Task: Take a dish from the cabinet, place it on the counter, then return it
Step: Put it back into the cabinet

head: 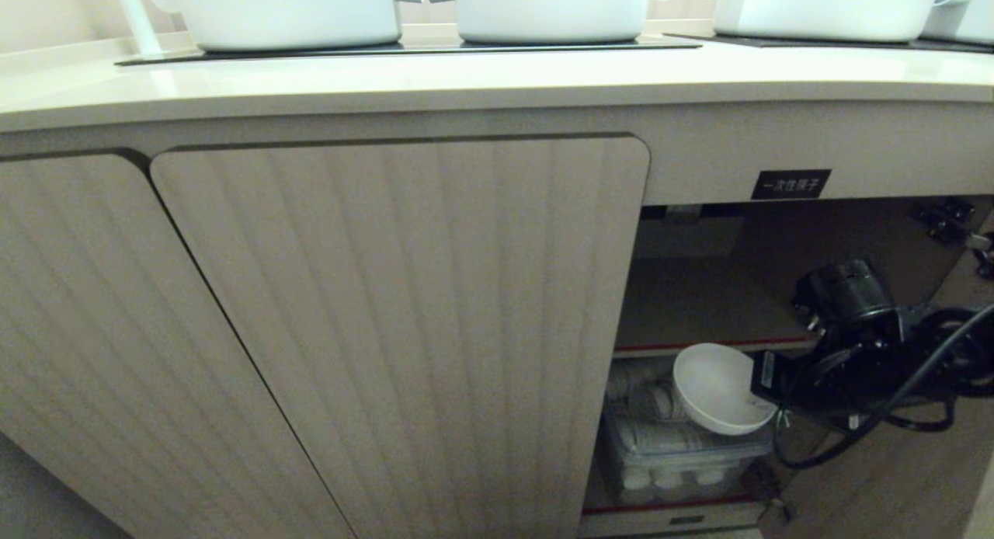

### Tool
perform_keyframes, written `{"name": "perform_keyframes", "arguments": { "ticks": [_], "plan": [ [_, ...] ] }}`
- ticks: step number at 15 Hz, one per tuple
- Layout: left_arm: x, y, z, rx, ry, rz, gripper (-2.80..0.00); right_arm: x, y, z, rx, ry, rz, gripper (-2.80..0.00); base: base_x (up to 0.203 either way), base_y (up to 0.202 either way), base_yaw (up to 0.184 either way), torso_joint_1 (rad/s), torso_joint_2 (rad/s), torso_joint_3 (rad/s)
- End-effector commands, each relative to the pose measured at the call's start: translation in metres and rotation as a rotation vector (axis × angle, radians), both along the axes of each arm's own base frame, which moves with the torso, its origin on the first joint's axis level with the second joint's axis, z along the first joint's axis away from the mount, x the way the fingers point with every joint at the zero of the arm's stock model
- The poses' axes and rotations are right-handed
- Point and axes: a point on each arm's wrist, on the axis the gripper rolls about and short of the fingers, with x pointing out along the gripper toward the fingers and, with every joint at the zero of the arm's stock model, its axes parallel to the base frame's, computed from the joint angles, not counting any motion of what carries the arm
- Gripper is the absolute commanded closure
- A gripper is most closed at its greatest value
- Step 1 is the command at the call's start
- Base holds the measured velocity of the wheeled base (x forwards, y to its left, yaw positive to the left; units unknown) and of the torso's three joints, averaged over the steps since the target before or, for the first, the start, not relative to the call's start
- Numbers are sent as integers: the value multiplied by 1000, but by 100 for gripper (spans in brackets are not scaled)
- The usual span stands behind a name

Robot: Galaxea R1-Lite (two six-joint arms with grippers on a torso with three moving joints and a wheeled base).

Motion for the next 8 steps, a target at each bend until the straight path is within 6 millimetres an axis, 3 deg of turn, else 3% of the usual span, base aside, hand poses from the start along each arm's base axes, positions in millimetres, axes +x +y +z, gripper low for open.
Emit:
{"name": "perform_keyframes", "arguments": {
  "ticks": [1,8],
  "plan": [
    [0,0,0,0,0,0,0,9,1,-5,2,12,-3,0,0,0,0,0,0,0],
    [0,0,0,0,0,0,0,32,5,0,7,-25,-4,0,0,0,0,0,0,0]
  ]
}}
